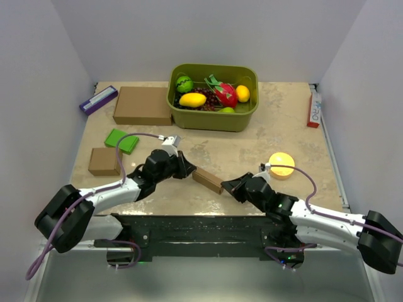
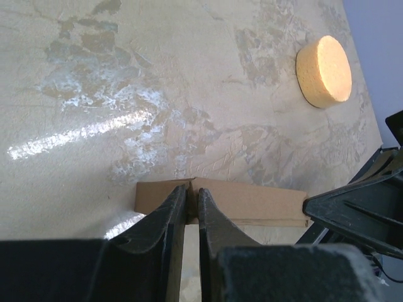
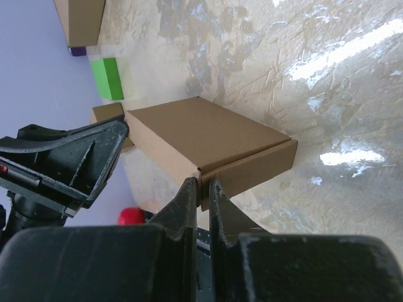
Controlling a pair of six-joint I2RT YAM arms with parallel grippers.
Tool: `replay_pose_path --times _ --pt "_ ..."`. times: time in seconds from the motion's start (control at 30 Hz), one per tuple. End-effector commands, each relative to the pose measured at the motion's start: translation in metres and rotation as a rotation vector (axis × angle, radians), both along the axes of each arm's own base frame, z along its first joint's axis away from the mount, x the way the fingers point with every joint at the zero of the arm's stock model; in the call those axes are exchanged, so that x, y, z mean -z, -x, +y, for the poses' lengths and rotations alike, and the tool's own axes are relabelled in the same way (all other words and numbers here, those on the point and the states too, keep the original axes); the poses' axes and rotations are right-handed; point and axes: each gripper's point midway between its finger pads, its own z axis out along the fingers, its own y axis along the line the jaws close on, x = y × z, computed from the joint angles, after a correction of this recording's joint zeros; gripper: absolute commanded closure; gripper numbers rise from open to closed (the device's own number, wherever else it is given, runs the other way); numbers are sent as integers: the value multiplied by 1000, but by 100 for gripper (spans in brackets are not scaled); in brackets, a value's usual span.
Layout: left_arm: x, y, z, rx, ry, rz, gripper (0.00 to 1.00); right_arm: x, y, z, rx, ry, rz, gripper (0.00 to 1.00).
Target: Fold the paper box
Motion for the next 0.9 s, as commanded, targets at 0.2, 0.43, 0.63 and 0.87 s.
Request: replay_pose_path --times 0.2,0.43,0.63,0.87 --pt "69 57 16 106 -49 178 100 43 5 -18 -19 251 54 100" --pt "50 34 -4 145 -10 76 100 9 -27 -24 43 374 -101 100" --pt "53 10 -1 111 -70 61 100 -7 -40 -24 61 449 -145 100" --pt "53 14 14 100 -102 -10 100 -15 -44 -19 30 457 -190 100"
